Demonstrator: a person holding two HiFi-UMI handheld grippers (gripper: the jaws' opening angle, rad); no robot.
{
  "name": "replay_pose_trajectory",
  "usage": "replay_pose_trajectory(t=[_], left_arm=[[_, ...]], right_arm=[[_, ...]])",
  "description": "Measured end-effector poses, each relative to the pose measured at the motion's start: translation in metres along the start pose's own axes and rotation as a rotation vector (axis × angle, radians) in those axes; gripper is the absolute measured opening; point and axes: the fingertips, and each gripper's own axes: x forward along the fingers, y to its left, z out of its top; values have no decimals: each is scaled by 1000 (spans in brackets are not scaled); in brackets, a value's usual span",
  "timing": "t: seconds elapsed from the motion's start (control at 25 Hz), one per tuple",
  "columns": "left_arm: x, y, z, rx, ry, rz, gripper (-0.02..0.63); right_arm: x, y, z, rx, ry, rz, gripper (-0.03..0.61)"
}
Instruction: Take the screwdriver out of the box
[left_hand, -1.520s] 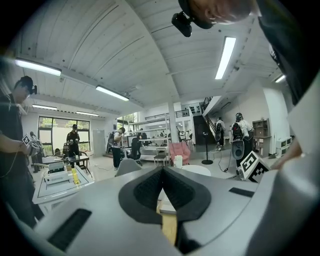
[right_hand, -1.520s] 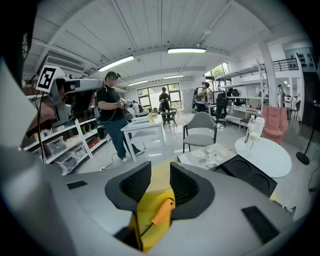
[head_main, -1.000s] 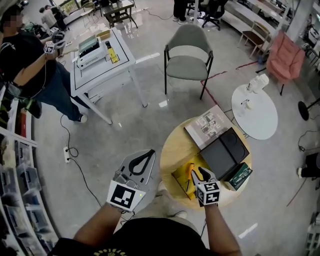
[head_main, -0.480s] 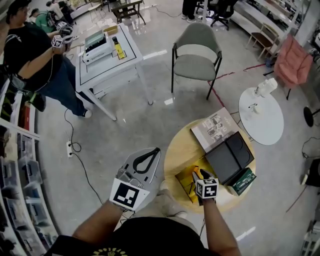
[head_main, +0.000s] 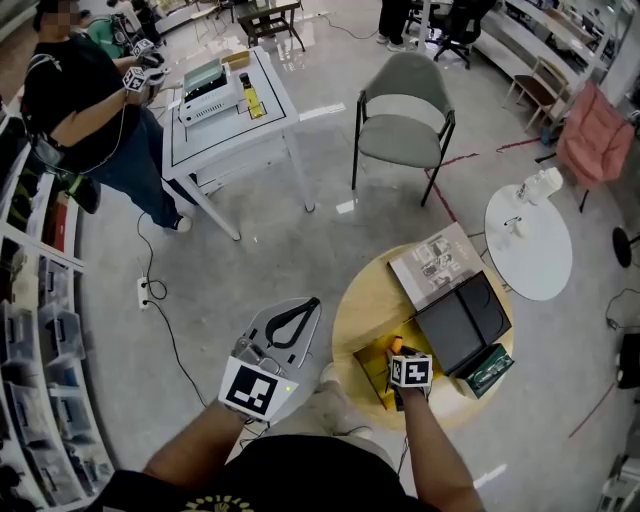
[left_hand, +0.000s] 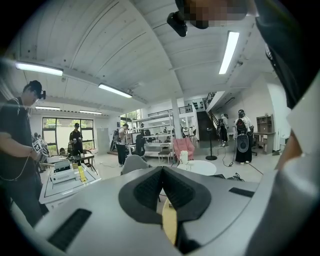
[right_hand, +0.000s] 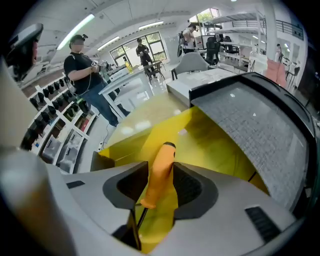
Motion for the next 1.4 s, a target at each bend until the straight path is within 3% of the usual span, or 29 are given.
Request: replay_pose_trajectory(t=[0.24,0.44,0.68,1.08,1.4], left_arm=[[-8,-11,4,16,-5,-5,12],[-19,-16,12,15,-13,11,12],[-32,-19,19,6,-13,49,12],[-55,-47,33,0,-19,74,12],[-75,-69,43,-6,-44,62,12]], right_arm=[[3,-3,-6,-21,-23,-14,160],[-9,-1,-5,50,-39,57,124],[-52,0,-2,73,-154,117,123],[-142,14,11,-37,-400,166,123],[-217,38,13,-110,-535,177,123]])
